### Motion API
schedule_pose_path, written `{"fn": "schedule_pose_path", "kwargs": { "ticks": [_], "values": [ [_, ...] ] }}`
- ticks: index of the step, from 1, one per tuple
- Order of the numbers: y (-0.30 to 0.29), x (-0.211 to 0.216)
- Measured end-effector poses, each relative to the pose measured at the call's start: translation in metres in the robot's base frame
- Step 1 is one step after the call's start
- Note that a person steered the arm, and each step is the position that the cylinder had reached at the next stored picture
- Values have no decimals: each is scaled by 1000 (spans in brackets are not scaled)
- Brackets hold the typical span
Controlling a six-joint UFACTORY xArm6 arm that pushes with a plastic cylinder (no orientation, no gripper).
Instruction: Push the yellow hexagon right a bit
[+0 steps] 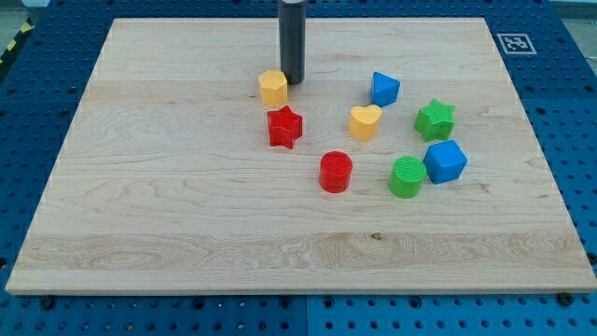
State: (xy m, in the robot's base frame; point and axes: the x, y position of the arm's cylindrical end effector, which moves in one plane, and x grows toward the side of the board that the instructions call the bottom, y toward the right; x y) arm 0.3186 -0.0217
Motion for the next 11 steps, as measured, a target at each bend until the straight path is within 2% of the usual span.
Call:
{"fn": "schedule_pose_path", "kwargs": {
  "ticks": [1, 2, 3, 7, 9, 11],
  "values": [
    [-40, -17],
    [-101, -16],
    [-121, 3],
    [-70, 18],
    [-68, 29],
    [-34, 29]
  ]
}}
